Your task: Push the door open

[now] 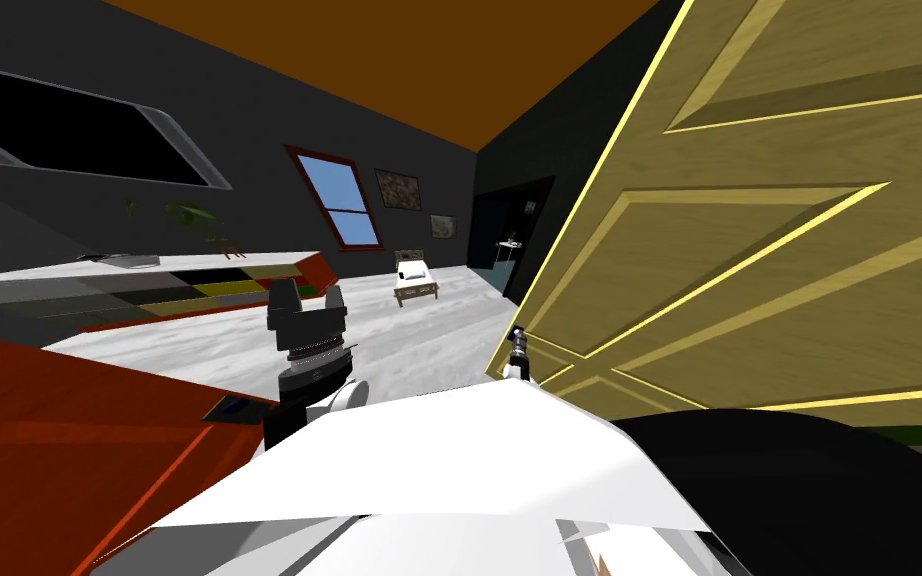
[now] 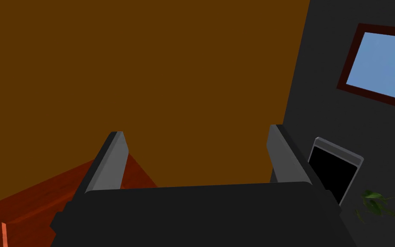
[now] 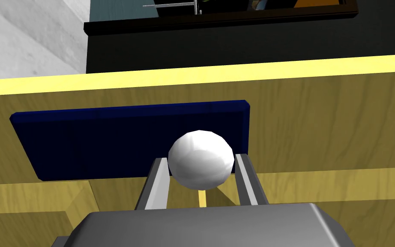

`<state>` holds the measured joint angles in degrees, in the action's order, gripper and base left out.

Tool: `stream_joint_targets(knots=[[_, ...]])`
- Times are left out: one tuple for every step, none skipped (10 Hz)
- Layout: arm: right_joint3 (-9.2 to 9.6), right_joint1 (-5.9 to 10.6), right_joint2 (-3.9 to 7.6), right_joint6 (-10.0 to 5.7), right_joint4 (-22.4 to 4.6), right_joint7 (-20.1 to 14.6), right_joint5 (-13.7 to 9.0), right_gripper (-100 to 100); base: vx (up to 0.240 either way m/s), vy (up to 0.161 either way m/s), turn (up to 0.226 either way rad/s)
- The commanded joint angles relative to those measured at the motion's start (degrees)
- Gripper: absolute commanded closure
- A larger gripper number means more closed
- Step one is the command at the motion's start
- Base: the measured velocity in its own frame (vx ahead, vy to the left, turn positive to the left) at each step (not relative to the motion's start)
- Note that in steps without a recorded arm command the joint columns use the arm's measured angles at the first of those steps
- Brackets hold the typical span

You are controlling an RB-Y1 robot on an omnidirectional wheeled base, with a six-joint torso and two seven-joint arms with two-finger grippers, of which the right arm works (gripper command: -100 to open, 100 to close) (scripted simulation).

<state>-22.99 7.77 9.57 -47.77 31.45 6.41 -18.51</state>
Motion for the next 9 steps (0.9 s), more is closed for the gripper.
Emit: stream_joint_targets(knots=[[-1.06,-0.38,0.23,0.50,0.9,0.6,-0.7,100,0.206,-0.016,-0.044],[-1.06,-0.38,0.23,0.50,0.9,0.6,-0.7,100,0.133,-0.022,-0.016],[-1.06,-0.38,0.23,0.50,0.9,0.6,-0.7,100,0.041,-0.016,0.004],[-2.08,-0.45,0.42,0.43,0.8,1.0,-1.4,100,0.117,-0.007,-0.027],[-2.50,-0.48,0.50,0.41,0.7,1.2,-1.6,100,0.202,-0.006,-0.046],[-2.94,-0.51,0.58,0.38,0.7,1.3,-1.9,100,0.209,-0.009,-0.056],[-2.62,-1.22,0.05,1.24,1.5,1.4,-1.7,100,0.088,-0.010,-0.032],[-3.85,-1.29,0.45,0.94,1.3,1.8,-2.5,100,0.169,-0.021,-0.044],[-4.38,-1.35,0.53,0.84,1.3,2.1,-2.9,100,0.223,-0.050,-0.050]])
